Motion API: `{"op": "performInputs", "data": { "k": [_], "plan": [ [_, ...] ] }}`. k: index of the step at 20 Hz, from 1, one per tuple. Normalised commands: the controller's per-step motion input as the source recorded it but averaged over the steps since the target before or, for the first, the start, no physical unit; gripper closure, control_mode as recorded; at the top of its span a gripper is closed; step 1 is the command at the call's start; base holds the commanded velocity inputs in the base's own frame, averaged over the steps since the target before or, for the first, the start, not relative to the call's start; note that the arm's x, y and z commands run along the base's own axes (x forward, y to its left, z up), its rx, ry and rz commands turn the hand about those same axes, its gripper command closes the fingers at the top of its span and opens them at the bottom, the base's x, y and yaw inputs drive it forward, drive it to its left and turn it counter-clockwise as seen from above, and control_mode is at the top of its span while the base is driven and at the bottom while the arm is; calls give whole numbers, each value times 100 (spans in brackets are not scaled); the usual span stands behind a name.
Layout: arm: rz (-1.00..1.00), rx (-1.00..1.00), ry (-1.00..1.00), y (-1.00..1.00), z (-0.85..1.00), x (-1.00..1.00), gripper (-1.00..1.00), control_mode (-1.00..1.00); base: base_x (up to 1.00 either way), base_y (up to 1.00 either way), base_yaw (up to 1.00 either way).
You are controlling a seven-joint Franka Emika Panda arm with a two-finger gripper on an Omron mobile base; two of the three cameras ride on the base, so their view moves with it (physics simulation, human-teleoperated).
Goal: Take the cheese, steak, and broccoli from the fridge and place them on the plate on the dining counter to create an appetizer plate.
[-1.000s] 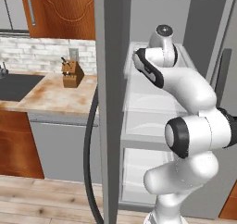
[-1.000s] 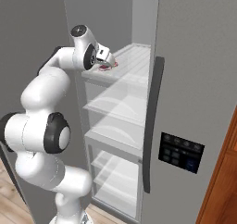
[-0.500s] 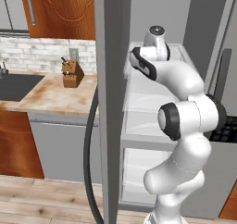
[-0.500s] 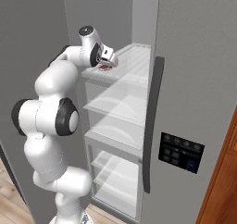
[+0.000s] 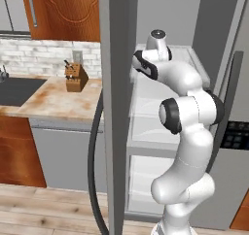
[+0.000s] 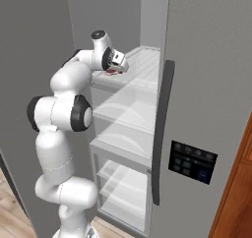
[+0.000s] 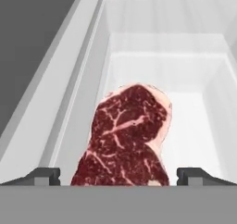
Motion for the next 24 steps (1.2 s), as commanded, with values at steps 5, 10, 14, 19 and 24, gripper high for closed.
{"op": "performInputs", "data": {
  "k": [5, 10, 14, 19, 24],
  "plan": [
    [0, 0, 4, 0, -14, 54, -100, -100, 0, 0, 0],
    [-1, 0, 4, 0, -27, 27, -100, -100, 0, 0, 0],
    [-4, 0, 7, 0, -50, 0, 100, -100, 0, 0, 0],
    [-4, 0, 8, -2, -60, -5, 100, -100, 0, 0, 0],
    [-3, 1, 0, -30, -29, -78, 100, -100, 0, 0, 0]
  ]
}}
